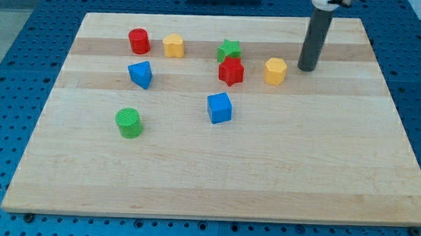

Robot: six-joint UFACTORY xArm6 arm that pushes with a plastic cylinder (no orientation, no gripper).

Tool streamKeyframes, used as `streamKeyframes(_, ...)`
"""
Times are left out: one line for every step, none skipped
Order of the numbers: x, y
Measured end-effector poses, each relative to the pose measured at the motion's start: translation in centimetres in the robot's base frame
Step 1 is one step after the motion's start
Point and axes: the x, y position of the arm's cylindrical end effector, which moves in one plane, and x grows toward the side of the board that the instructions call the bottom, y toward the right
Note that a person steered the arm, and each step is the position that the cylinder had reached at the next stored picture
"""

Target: Slide the hexagon to the right of the green star

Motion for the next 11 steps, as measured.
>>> streamKeyframes(3.2, -2.8)
streamKeyframes(5.4, -7.5)
streamKeyframes(5.4, -7.9)
streamKeyframes(5.4, -7.8)
streamKeyframes(5.4, -7.1)
streamKeyframes(5.3, -7.1)
streamKeyframes(3.7, -6.3)
streamKeyframes(1.5, -6.0)
streamKeyframes(-0.1, -6.0)
streamKeyframes(-0.4, -6.0)
streamKeyframes(-0.4, -6.0)
